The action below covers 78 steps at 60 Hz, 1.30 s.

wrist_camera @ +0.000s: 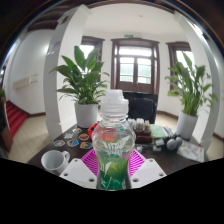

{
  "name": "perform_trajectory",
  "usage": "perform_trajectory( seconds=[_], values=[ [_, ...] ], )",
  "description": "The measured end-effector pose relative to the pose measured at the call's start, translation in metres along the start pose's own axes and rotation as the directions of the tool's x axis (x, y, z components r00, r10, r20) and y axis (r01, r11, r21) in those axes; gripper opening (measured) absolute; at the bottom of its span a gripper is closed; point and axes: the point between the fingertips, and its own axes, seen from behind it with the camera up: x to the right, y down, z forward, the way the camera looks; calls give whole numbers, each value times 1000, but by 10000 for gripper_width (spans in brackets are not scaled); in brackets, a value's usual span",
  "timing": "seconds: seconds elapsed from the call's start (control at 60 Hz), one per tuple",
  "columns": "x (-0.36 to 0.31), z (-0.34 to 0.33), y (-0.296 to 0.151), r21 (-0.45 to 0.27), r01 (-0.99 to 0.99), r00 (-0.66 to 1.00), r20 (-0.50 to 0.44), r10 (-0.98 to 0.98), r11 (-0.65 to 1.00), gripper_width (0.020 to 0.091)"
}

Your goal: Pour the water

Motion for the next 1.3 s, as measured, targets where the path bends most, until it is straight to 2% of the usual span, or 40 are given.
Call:
perform_trajectory(
  seconds=[0.133, 0.183, 0.217, 0.5, 0.567, 0.683, 0.767, 0.8, 0.833, 1.05, 1.3],
  values=[
    [-9, 7, 20, 8, -105, 994, 7, 105, 994, 326],
    [-13, 7, 32, -4, -95, 995, 18, 95, 995, 337],
    [-14, 8, 29, 32, -74, 997, 6, 74, 997, 328],
    [-16, 4, 32, 59, -26, 999, -46, 29, 998, 343],
    [-14, 0, 31, 64, -42, 998, -45, 45, 997, 436],
    [-15, -1, 34, 50, -37, 999, -36, 38, 998, 555],
    [-16, -6, 47, 5, -52, 997, -49, 52, 999, 785],
    [-14, -9, 50, 0, -64, 997, -47, 64, 998, 845],
    [-16, -14, 53, -3, -73, 996, -50, 73, 997, 869],
    [-3, -74, 56, 0, -119, 988, -96, 118, 993, 860],
    [36, -132, 34, 26, -128, 966, -224, 130, 991, 859]
  ],
)
